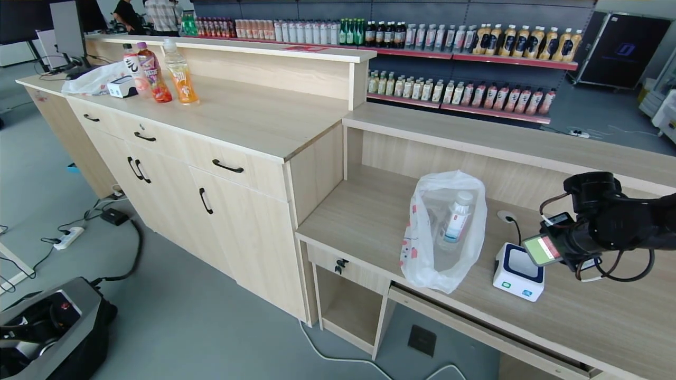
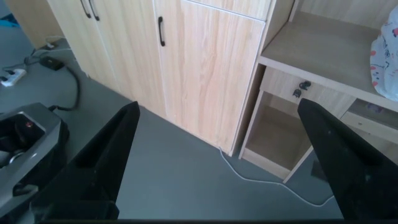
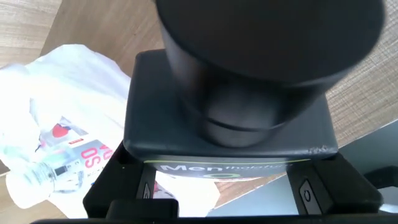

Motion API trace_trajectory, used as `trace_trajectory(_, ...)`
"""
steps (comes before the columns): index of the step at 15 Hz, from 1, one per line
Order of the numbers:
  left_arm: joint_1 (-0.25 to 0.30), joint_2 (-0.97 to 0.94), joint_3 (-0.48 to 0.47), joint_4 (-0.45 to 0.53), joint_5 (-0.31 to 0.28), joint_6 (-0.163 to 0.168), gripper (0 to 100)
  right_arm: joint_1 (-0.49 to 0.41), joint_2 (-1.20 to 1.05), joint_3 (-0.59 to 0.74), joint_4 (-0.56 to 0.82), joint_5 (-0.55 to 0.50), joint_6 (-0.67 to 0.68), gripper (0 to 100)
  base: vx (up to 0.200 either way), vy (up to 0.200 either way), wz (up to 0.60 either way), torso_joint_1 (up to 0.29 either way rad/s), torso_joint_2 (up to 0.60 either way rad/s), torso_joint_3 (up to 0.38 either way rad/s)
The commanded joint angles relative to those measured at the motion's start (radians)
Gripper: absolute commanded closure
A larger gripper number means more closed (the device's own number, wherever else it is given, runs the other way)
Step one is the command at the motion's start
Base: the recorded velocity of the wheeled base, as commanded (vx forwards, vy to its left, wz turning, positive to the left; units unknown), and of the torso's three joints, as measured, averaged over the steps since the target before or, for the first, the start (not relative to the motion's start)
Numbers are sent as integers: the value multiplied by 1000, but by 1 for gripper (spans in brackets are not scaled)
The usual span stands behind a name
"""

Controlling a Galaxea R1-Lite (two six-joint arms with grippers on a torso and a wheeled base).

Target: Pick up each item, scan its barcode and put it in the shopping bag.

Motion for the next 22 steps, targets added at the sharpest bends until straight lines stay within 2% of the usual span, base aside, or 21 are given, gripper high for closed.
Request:
trace_trajectory(1, 0, 0, 0, 0, 1, 0, 0, 4, 38, -22, 2, 0, 0, 100, 0, 0, 0, 0, 0, 0)
trace_trajectory(9, 0, 0, 0, 0, 1, 0, 0, 34, 111, -116, 2, 1, -2, 100, 0, 0, 0, 0, 0, 0)
trace_trajectory(11, 0, 0, 0, 0, 1, 0, 0, 57, 145, -176, 6, -5, -6, 100, 0, 0, 0, 0, 0, 0)
trace_trajectory(15, 0, 0, 0, 0, 1, 0, 0, 90, 182, -188, 2, -16, -5, 100, 0, 0, 0, 0, 0, 0)
trace_trajectory(22, 0, 0, 0, 0, 1, 0, 0, 82, 212, -202, -1, -33, -6, 100, 0, 0, 0, 0, 0, 0)
